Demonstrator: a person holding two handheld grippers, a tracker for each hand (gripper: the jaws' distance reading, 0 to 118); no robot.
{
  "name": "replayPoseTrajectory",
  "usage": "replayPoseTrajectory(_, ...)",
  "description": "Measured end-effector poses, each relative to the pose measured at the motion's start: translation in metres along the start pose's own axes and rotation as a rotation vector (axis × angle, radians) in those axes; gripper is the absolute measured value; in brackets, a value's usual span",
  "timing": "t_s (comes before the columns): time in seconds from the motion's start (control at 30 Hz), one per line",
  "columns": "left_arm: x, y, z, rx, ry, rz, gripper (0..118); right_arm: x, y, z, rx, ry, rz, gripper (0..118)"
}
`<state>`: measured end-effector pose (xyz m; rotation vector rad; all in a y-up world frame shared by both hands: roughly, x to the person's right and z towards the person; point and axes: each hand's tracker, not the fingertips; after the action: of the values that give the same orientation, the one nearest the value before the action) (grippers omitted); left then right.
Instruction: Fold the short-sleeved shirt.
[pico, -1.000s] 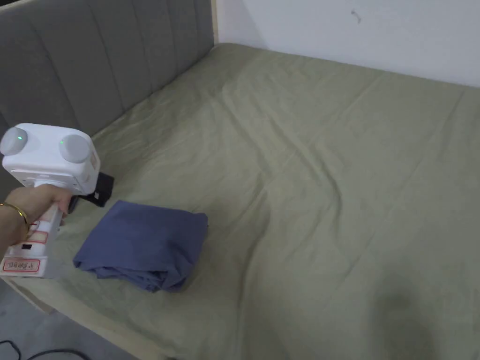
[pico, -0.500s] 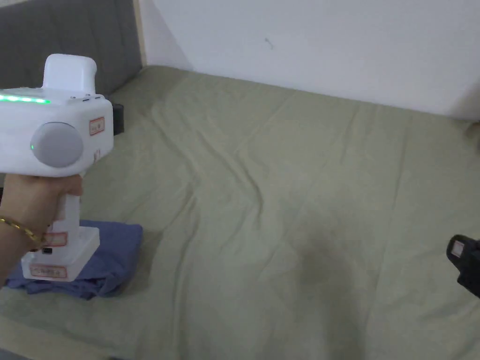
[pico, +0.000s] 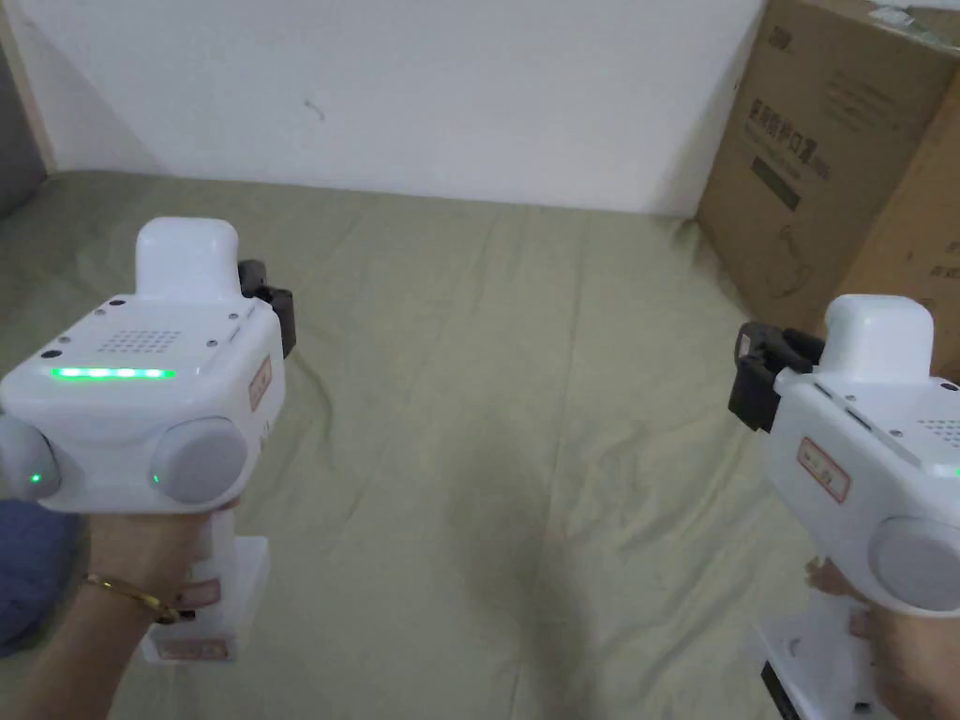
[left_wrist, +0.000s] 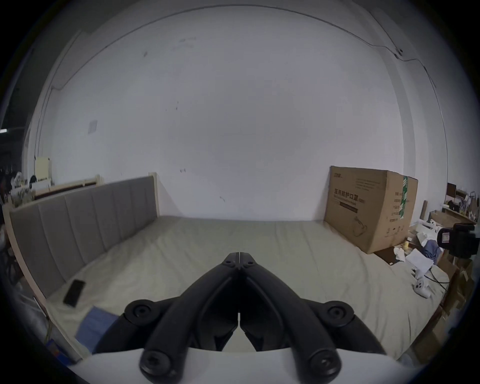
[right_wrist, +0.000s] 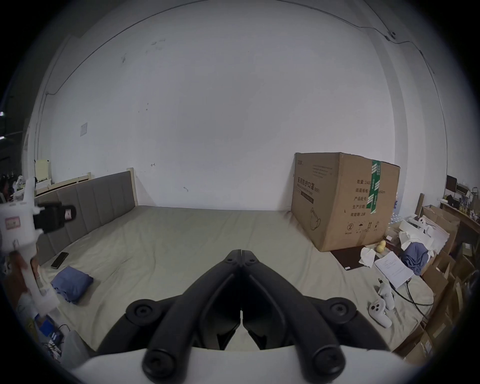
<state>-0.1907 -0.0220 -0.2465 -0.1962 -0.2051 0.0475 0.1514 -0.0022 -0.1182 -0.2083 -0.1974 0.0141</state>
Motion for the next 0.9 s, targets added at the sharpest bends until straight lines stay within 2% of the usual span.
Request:
replayPoseTrajectory(0.13, 0.01, -0.031, 0.004, -0.041, 0.002, -0.045, 0, -0.004, -0.013, 0.007, -0.001, -0.012, -0.022, 0)
replayPoseTrajectory(0.23, 0.011, -0.046, 0.007, -0.068, 0.001, -0.026, 0, -0.012, -0.024, 0.01, -0.014, -0.012, -0.009, 0)
replayPoseTrajectory(0.5, 0.013, -0.062, 0.016, -0.096, -0.01, -0.036, 0, -0.016, -0.052, -0.002, -0.073, 0.008, -0.029, 0)
replayPoseTrajectory(0.53, 0.014, -0.061, 0.017, -0.093, -0.01, -0.037, 3, -0.016, -0.053, -0.003, -0.073, 0.007, -0.035, 0)
replayPoseTrajectory(0.63, 0.013, -0.061, 0.018, -0.082, -0.014, -0.039, 27, -0.014, -0.051, -0.006, -0.071, 0.002, -0.05, 5)
replayPoseTrajectory(0.67, 0.013, -0.06, 0.018, -0.082, -0.016, -0.039, 27, -0.014, -0.051, -0.007, -0.071, 0.004, -0.052, 9)
replayPoseTrajectory(0.7, 0.013, -0.06, 0.017, -0.087, -0.016, -0.041, 52, -0.014, -0.05, -0.007, -0.072, 0.008, -0.052, 24)
replayPoseTrajectory(0.73, 0.013, -0.059, 0.016, -0.094, -0.017, -0.041, 75, -0.014, -0.049, -0.009, -0.073, 0.013, -0.05, 45)
replayPoseTrajectory(0.77, 0.012, -0.059, 0.017, -0.092, -0.015, -0.042, 93, -0.014, -0.049, -0.01, -0.078, 0.015, -0.047, 70)
replayPoseTrajectory(0.8, 0.013, -0.06, 0.019, -0.078, -0.01, -0.045, 101, -0.015, -0.048, -0.011, -0.081, 0.012, -0.043, 102)
replayPoseTrajectory(0.83, 0.013, -0.06, 0.021, -0.062, -0.001, -0.052, 101, -0.016, -0.049, -0.01, -0.078, 0.006, -0.039, 114)
replayPoseTrajectory(0.9, 0.013, -0.059, 0.021, -0.057, 0.006, -0.06, 101, -0.017, -0.048, -0.007, -0.031, -0.007, -0.027, 118)
